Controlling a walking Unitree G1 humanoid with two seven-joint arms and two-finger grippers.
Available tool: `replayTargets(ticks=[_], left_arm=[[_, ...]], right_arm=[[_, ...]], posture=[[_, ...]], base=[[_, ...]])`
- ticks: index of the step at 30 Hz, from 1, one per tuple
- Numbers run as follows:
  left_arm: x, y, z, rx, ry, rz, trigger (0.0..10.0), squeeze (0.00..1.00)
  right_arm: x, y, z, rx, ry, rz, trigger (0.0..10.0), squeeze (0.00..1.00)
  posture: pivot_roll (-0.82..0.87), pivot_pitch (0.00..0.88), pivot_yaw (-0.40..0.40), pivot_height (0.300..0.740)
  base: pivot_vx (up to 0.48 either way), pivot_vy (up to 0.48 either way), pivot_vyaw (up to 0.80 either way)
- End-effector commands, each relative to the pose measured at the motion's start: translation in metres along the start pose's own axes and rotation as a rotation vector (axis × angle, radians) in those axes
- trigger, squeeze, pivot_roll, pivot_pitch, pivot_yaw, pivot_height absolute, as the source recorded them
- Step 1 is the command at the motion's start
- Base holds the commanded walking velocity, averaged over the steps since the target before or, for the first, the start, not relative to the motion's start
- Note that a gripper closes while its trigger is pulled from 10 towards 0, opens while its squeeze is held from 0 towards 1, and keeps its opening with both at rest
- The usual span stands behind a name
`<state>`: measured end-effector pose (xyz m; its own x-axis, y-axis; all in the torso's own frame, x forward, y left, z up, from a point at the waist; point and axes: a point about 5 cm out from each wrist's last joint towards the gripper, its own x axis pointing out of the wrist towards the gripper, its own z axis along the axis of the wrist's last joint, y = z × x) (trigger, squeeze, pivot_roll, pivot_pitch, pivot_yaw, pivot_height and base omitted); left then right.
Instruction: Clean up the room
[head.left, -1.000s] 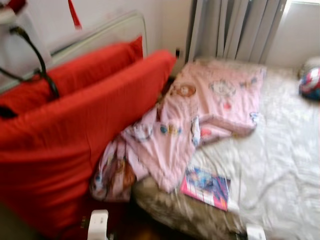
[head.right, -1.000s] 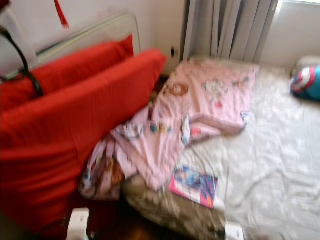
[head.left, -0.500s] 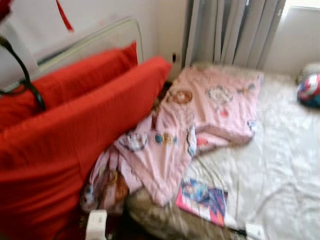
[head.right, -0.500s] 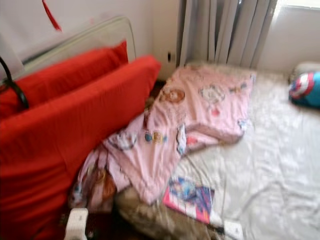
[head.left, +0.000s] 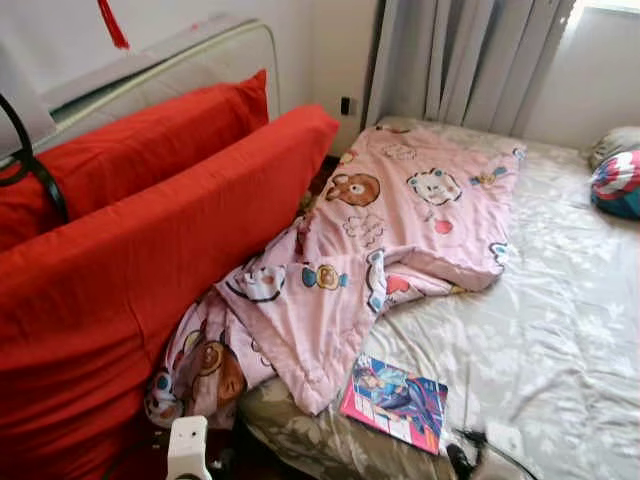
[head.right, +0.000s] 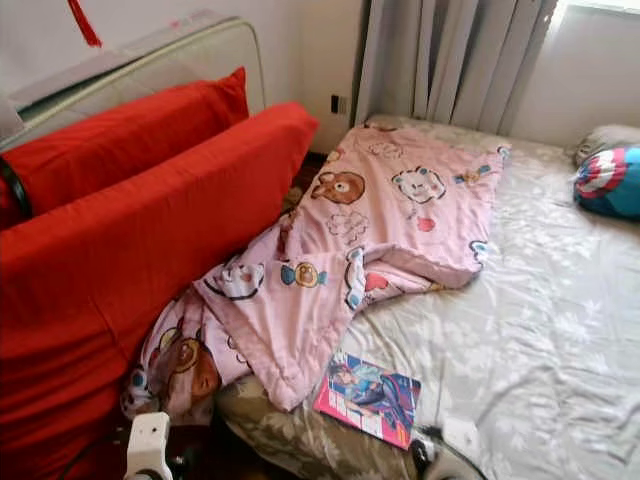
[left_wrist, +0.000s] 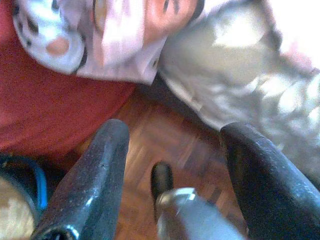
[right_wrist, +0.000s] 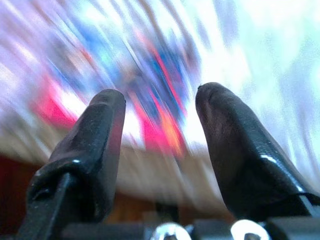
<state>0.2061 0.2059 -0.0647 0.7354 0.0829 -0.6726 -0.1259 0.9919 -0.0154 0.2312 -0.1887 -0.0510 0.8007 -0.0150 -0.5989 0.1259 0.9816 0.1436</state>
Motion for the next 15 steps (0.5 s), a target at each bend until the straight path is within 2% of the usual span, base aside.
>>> replayTargets(ticks=[1,2,4,6,11,15], left_arm=[[-0.001,0.000,-0.001,-0.019,-0.018,-0.001,10.0,0.00],[-0.001,0.000,-0.001,-0.019,-0.018,-0.001,10.0,0.00],[0.005,-0.001,0.029,-0.018,-0.145,-0.024,10.0,0.00],[0.007,-0.004,0.050,-0.011,-0.240,-0.043,10.0,0.00],[0.005,-0.006,0.071,-0.007,-0.372,-0.050,10.0,0.00],[0.004,-0.005,0.075,0.006,-0.410,-0.049,10.0,0.00]], right_arm=[[0.001,0.001,0.010,-0.030,-0.066,0.007,10.0,0.00],[0.001,0.001,0.010,-0.030,-0.066,0.007,10.0,0.00],[0.002,0.002,0.021,-0.020,-0.136,0.030,10.0,0.00],[0.002,0.000,0.027,0.006,-0.185,0.033,10.0,0.00],[-0.001,-0.006,0.032,0.005,-0.237,0.001,10.0,0.00],[-0.002,-0.009,0.031,0.009,-0.248,-0.008,10.0,0.00]], posture=[[0.00,0.013,-0.018,0.740],[0.00,0.013,-0.018,0.740],[0.00,0.000,-0.027,0.740],[0.00,0.000,-0.033,0.740],[-0.01,0.000,-0.054,0.740],[-0.01,0.000,-0.052,0.740]], base=[[0.000,0.000,0.00],[0.000,0.000,0.00],[0.000,0.000,0.00],[0.000,0.000,0.00],[0.000,0.000,0.00],[0.000,0.000,0.00]])
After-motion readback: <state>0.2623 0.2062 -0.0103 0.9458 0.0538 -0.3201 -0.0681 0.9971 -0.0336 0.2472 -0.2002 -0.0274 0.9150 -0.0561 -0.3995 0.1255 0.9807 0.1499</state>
